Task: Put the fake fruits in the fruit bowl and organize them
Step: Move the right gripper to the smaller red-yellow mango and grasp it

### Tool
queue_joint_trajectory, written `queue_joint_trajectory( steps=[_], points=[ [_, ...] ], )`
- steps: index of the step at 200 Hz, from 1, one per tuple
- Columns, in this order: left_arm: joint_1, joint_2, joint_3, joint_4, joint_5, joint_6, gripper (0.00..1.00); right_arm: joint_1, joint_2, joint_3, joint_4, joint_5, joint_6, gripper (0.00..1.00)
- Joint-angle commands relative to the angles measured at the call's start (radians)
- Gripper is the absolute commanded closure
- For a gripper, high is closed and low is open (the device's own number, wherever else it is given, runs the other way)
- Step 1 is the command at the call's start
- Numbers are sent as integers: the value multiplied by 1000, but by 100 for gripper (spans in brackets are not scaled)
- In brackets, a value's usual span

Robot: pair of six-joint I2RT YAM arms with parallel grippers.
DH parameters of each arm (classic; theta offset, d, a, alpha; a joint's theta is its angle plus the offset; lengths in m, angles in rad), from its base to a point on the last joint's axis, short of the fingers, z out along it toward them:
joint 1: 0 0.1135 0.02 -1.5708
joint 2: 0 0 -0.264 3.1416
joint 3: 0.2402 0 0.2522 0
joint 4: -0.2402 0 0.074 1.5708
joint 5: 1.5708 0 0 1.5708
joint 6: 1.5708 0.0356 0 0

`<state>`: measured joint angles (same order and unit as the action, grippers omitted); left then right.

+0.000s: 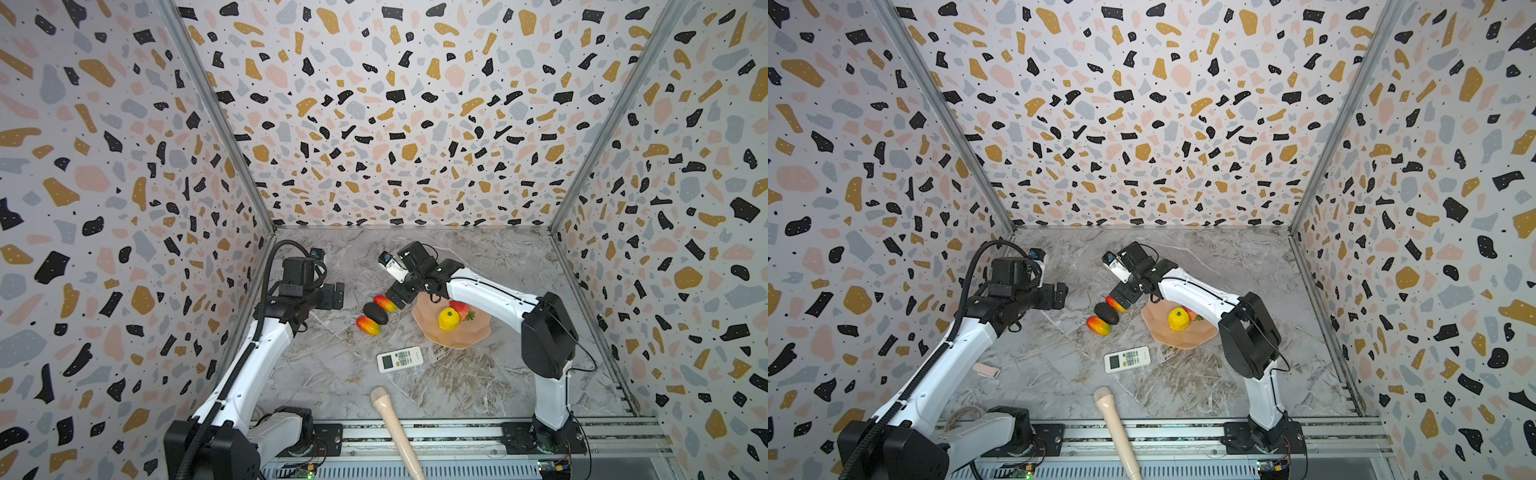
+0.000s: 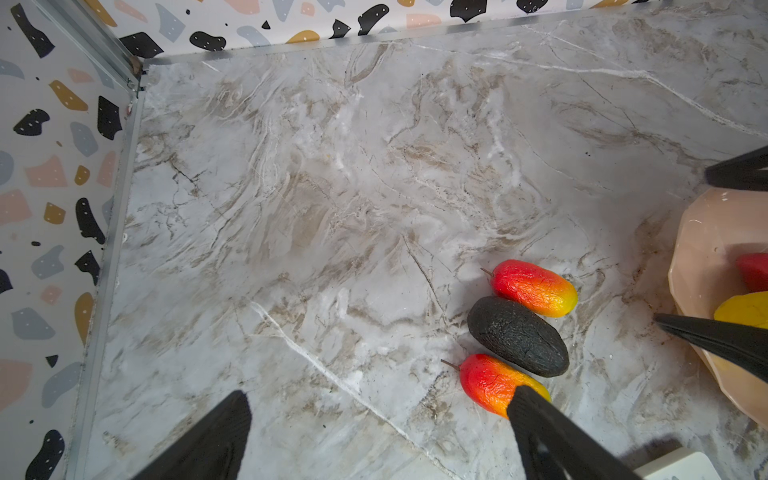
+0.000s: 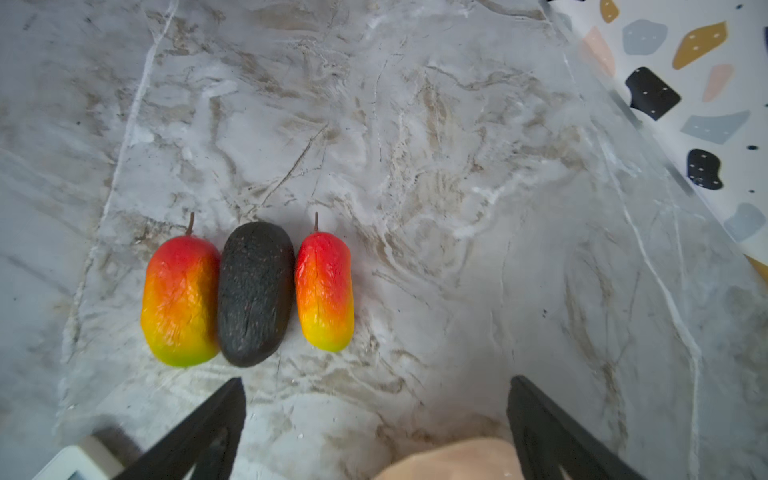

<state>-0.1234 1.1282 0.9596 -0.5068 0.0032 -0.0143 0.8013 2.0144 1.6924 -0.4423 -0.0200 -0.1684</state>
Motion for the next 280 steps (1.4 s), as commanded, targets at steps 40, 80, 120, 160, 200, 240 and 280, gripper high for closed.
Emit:
queue_joint_trajectory(
  steps=[40,80,120,160,200,240,280],
  points=[
    [7,-14,-15,20,9,7,0,-4,166,198,-57,-70,-22,11],
    [7,-13,-15,20,7,8,0,-4,201,199,-53,-111,-13,17],
    [7,-10,-13,19,7,7,0,-4,232,194,-39,-137,-2,22],
    [7,-11,-14,20,7,8,0,-4,263,198,-25,-145,12,32],
    [7,-13,-15,18,6,7,0,-4,279,209,-22,-159,16,54],
    [7,-16,-15,19,4,8,0,-4,276,207,-25,-168,16,70],
    [7,-21,-15,20,1,7,0,-4,243,209,-42,-162,13,95]
  ],
)
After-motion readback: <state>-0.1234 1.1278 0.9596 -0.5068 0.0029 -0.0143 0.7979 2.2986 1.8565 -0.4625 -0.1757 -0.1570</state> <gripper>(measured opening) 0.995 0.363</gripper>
